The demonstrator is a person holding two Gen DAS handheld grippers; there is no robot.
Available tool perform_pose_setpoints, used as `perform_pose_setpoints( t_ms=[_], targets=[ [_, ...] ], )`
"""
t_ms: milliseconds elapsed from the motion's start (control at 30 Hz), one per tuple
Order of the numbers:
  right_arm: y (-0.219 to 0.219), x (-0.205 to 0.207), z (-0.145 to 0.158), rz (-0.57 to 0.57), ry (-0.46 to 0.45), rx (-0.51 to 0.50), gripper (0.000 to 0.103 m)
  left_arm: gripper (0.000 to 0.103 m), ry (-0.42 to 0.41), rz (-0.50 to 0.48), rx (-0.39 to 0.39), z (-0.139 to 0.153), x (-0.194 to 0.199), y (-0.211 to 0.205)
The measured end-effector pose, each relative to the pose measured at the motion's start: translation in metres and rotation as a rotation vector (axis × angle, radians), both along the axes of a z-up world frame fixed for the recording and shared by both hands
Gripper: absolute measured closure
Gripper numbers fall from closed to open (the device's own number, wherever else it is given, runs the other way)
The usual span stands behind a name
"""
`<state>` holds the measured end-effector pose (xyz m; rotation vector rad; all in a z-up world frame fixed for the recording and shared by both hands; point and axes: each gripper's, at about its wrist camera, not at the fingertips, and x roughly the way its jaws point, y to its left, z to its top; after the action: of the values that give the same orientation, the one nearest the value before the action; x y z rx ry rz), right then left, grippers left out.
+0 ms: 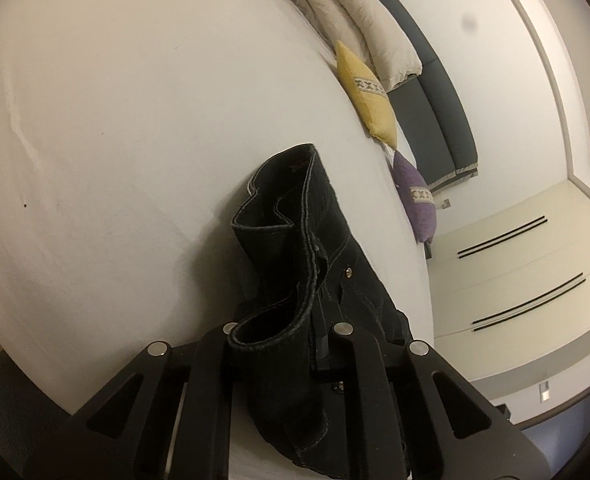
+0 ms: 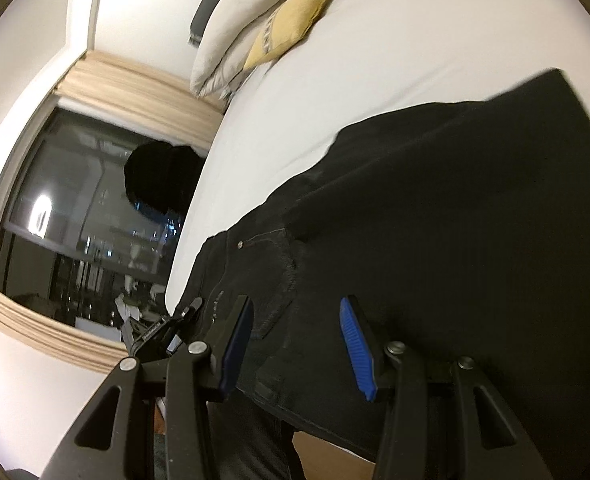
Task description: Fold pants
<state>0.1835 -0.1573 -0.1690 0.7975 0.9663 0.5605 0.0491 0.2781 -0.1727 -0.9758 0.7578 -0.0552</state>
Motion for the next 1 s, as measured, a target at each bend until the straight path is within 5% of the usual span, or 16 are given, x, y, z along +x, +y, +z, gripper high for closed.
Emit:
perform_pose_setpoints(
  t_ms=[267, 467, 600, 767, 1000],
  targets=[
    [0.010, 0.023, 0.010, 0.008, 0.009, -0.001, 0.037, 0.092, -0.090, -0.108, 0.165, 0.054, -0.005, -0.035],
    [-0.005, 0.049, 0.030, 0.009, 0.033, 0.086, 0.022, 0.092, -0.233, -0.339, 0.471, 0.101, -0.001, -0.151],
    [-0.018, 0.066, 0.052, 0.049, 0.020, 0.149, 0.014, 0.092, -0.268, -0.489, 0.726, 0.082, -0.013, -0.243],
    [-0.020, 0.065, 0.056, 0.114, 0.033, 0.075, 0.011, 0.092, -0.329, -0.592, 0.965, 0.062, -0.031, -0.300],
    [-0.015, 0.056, 0.025, 0.153, 0.124, 0.128, 0.011, 0.092, -0.353, -0.622, 1.146, 0.045, -0.024, -0.333]
  ],
)
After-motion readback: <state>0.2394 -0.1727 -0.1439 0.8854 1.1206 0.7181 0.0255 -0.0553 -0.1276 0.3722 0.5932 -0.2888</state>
